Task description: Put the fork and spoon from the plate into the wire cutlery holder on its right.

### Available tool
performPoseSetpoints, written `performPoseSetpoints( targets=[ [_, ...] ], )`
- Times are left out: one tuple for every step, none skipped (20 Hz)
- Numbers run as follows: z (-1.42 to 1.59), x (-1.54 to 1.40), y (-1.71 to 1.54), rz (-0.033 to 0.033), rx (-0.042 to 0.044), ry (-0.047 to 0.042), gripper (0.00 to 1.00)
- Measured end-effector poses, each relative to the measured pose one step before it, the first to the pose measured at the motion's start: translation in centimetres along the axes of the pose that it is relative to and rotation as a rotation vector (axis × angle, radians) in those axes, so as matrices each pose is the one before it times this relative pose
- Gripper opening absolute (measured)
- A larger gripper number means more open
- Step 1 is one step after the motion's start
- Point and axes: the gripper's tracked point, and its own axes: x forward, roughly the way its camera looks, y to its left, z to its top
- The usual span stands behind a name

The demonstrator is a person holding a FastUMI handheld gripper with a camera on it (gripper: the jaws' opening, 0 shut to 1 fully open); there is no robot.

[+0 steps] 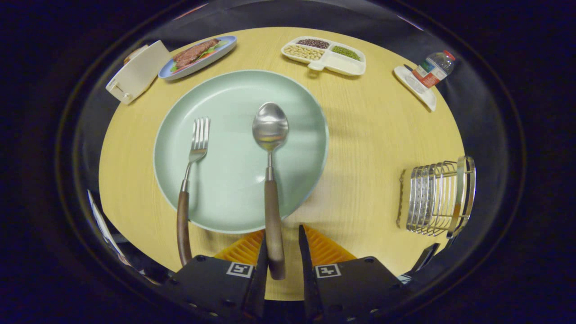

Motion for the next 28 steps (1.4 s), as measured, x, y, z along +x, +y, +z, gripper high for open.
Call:
performPoseSetpoints(
  targets=[
    [-0.032,-0.111,-0.085,0.00016,-0.0061,0.00056,0.27],
    [0.022,-0.427,0.213,0.01123,-0.00744,-0.00176,0.17],
    [-0.165,0.139,0.025,-0.00248,-0.00961,-0.01118,0.15],
    [-0.072,-0.313,-0.106,-0.00501,-0.00744,-0.00635,0.11],
    [-0.337,-0.071,-0.023,0.00405,0.00149,-0.00161,0.08],
    [-0.238,-0.217,0.07,0.01258,0.0034,0.00366,0.08],
    [-0.216,-0.182,-0.049,0.00723,0.00492,-0.00122,0.08],
    [-0.079,-0.252,-0.163,0.00446,-0.00149,-0.00433,0.08],
    [-0.024,-0.306,-0.13,0.00701,0.00081,-0.01169,0.08],
    [0.129,-0.329,-0.067,0.00944,0.00542,-0.01466,0.08],
    [-0.028,-0.318,-0.1,0.00638,0.00133,-0.00952,0.08],
    [-0.019,-0.015,-0.174,-0.00219,0.00073,-0.01119,0.08],
    [0.004,-0.43,-0.185,-0.00322,-0.00265,-0.00363,0.04],
    [-0.013,-0.233,-0.052,0.00211,-0.00334,-0.00713,0.01],
    [-0.126,-0.167,-0.03,0.00056,-0.00012,-0.01066,0.01],
    [0.014,-0.266,0.002,0.00243,-0.00115,-0.01242,0.01],
    [-0.028,-0.334,0.107,0.00393,-0.002,-0.01407,0.01],
    [0.013,-0.431,0.079,0.00401,-0.00116,-0.01261,0.01],
    [0.072,-0.42,0.033,0.00404,0.00295,-0.01492,0.01],
    [0.174,-0.407,-0.107,0.00127,0.0048,-0.01325,0.01],
    [0.049,-0.409,-0.085,-0.00129,0.00291,-0.01055,0.01],
    [0.093,-0.464,-0.132,-0.00036,0.00278,-0.00956,0.01],
    [0.013,-0.473,-0.109,0.00302,0.00645,-0.0099,0.01],
    [0.016,-0.593,-0.218,0.00027,0.00839,-0.00635,0.01],
    [-0.094,-0.536,-0.243,-0.00063,0.00734,-0.00659,0.01],
    [-0.021,-0.6,-0.348,-0.00006,0.00596,-0.00573,0.01],
    [-0.04,-0.664,-0.353,0.00075,0.00725,-0.0079,0.01],
    [-0.027,-0.694,-0.444,0.00097,0.00674,-0.00632,0.01]
  ],
)
